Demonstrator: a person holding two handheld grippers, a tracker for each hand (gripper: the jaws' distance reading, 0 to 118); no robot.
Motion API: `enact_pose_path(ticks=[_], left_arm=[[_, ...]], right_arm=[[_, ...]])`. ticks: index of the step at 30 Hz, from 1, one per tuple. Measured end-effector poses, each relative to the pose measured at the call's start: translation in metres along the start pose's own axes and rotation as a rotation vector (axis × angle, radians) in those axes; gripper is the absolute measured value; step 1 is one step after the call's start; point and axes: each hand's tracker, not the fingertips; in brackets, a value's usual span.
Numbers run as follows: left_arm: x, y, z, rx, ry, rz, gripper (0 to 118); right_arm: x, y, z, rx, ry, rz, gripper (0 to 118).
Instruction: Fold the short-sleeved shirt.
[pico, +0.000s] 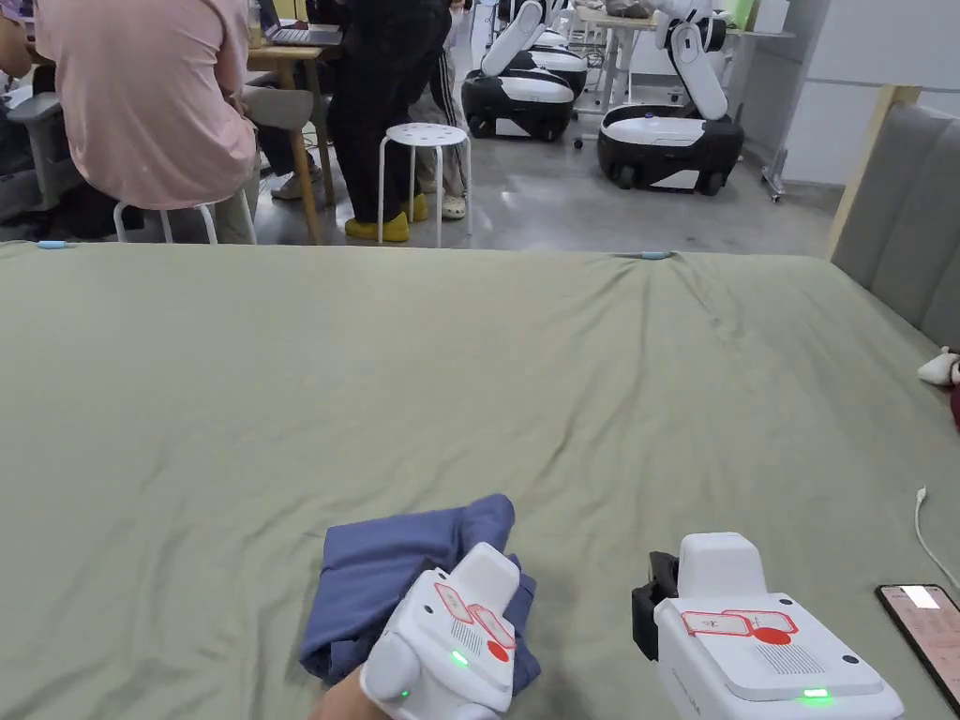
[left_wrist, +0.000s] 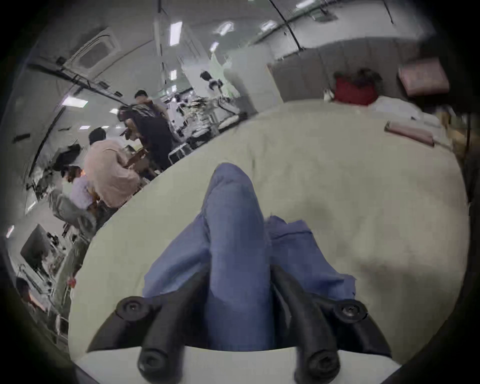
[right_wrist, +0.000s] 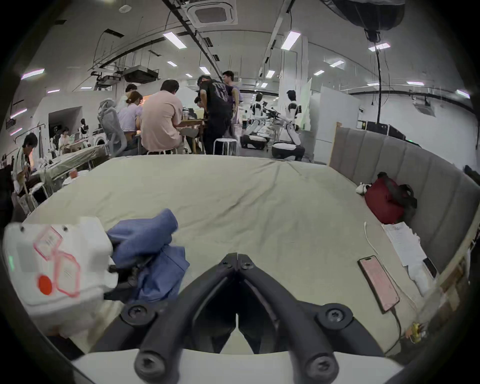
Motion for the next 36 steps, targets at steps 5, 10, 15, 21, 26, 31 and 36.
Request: enact_pose_path(ticks=[5, 10, 15, 21, 26, 31, 36], left_arm=[[-0.031, 0.005, 0.018, 0.102, -0.102, 0.194, 73], [-0.098, 0.016, 0.059, 0.237, -0.289, 0.67, 99], [-0.125, -0.011, 0.027, 0.063, -0.329, 0.837, 70], [-0.076, -0.017, 0.004, 0.006, -0.668, 0.898, 0], [-0.027, -0.016, -0.018, -0.073, -0.666, 0.864, 0], [-0.038, -0.019, -0.007, -0.039, -0.658, 0.879, 0], [-0.117, -0.042, 0.037, 0.097, -0.528, 0.968, 0]], right_arm=[[-0.004, 0.001, -0.001, 0.008, 0.039, -0.007, 0], [-0.014, 0.005, -0.003, 0.016, 0.082, -0.001, 0], [-0.014, 0.009, -0.011, 0.014, 0.106, -0.002, 0], [-0.012, 0.01, -0.019, 0.004, 0.108, 0.004, 0], [-0.01, 0.009, -0.023, -0.014, 0.097, 0.003, 0], [-0.012, 0.011, -0.028, -0.026, 0.109, 0.003, 0], [-0.038, 0.015, -0.064, -0.067, 0.233, -0.046, 0]])
